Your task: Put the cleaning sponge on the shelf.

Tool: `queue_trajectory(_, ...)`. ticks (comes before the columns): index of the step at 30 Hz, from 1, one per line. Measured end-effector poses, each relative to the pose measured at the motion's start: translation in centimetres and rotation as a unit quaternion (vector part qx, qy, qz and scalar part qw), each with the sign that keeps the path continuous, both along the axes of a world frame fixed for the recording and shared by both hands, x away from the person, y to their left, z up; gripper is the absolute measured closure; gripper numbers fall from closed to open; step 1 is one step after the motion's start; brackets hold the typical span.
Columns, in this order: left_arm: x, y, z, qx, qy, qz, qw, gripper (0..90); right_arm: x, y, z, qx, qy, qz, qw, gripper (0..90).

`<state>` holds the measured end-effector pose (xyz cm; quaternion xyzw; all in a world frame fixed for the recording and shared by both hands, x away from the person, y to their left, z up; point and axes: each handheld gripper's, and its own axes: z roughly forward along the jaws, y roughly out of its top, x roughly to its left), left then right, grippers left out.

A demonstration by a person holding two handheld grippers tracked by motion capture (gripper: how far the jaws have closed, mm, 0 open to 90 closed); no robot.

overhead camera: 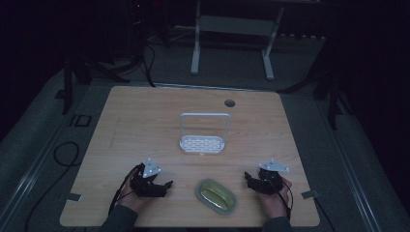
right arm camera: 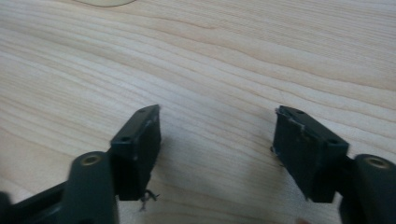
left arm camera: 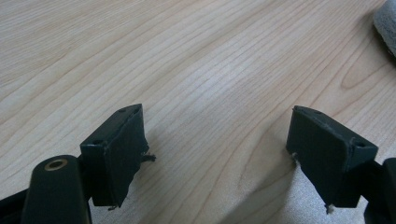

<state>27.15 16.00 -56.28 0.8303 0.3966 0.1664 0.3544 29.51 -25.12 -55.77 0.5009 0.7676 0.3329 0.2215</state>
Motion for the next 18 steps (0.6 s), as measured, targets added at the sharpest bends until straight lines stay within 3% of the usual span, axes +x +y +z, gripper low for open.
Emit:
queue_trajectory(5,0.0,0.0,0.0,0.0,0.0,0.0,1.0,19.8,-0.2,0.1,0.1,0.006,0.0,0.015,0.9999,42.1)
queue_trajectory(6,0.0,0.0,0.0,0.0,0.0,0.0,1.0,19.8,-0.4,0.0,0.3,0.023,0.005,0.024,0.9994,46.6)
queue_trajectory(15,0.0,0.0,0.0,-0.001,0.0,0.0,1.0,19.7,-1.4,0.0,1.5,0.037,-0.002,0.036,0.9986,57.9)
queue_trajectory(18,0.0,0.0,0.0,-0.001,0.0,0.001,1.0,19.7,-2.1,0.1,2.1,0.041,-0.008,0.045,0.9981,67.8)
